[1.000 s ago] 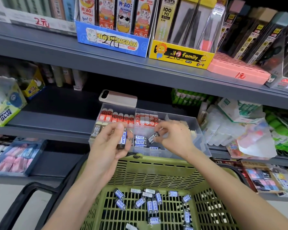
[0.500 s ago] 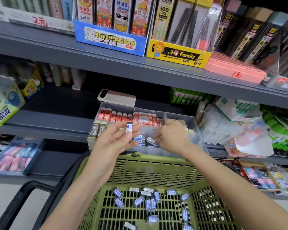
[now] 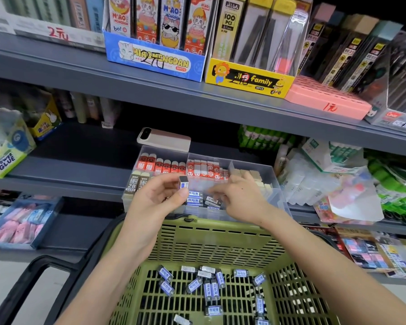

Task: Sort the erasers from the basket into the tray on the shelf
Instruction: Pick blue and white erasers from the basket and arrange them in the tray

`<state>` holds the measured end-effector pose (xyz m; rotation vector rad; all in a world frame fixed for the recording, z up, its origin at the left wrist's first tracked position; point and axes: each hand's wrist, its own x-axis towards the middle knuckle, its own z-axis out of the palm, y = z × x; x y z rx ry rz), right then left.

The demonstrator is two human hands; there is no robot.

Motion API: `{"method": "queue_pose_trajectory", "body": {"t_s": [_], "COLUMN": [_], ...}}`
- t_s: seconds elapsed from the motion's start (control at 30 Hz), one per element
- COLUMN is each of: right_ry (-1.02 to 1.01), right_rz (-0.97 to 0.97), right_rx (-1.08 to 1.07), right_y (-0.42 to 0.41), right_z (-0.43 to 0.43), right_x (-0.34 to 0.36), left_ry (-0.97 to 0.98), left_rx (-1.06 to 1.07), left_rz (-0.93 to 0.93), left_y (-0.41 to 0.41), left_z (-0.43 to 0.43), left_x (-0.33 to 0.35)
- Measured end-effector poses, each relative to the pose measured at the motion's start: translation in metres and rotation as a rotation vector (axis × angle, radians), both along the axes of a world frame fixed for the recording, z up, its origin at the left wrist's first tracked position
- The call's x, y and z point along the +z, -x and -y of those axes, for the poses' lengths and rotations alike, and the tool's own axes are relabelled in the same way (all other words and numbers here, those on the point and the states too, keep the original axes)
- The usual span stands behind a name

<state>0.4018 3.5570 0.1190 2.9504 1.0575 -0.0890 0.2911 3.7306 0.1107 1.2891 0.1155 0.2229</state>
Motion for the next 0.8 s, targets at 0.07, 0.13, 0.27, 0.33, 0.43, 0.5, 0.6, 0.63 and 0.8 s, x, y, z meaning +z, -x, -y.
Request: {"method": "queue_pose_trajectory", "body": {"t_s": [0.07, 0.13, 0.27, 0.33, 0.43, 0.5, 0.6, 0.63, 0.8], "right_ry": [-0.022, -0.052, 0.002, 0.056, 0.073, 0.047, -0.09, -0.176, -0.779], "right_rz": [-0.007, 0.007, -0.081, -0.131, -0.206, -0.285, -0.329, -0.296, -0.467], "right_rx": [-0.006, -0.031, -0.005, 0.023, 0.035, 0.017, -0.067, -0.091, -0.069], "right_y": [0.001, 0.002, 0.002, 0.0, -0.002, 0.0, 0.006, 0.009, 0.037], "right_z": [0.001, 0.0, 0.001, 0.003, 0.006, 0.008, 0.008, 0.008, 0.006], "right_x": [-0.001, -0.004, -0.007, -0.005, 0.001, 0.005, 0.013, 0.016, 0.033], "left_ry": [-0.007, -0.011, -0.024, -0.036, -0.046, -0.045, -0.02, -0.009, -0.032], "left_rx": [0.003, 0.016, 0.021, 0.019, 0.024, 0.027, 0.024, 0.02, 0.022], "left_rz": [0.019, 0.038, 0.048, 0.046, 0.04, 0.035, 0.025, 0.027, 0.055], "left_y": [0.0, -0.001, -0.002, -0.002, -0.002, -0.003, -0.004, -0.004, -0.009], "left_z": [0.001, 0.001, 0.001, 0.002, 0.002, 0.002, 0.005, 0.006, 0.016], "left_x": [0.0, -0.001, -0.003, -0.004, -0.005, -0.004, -0.005, -0.005, -0.003]}}
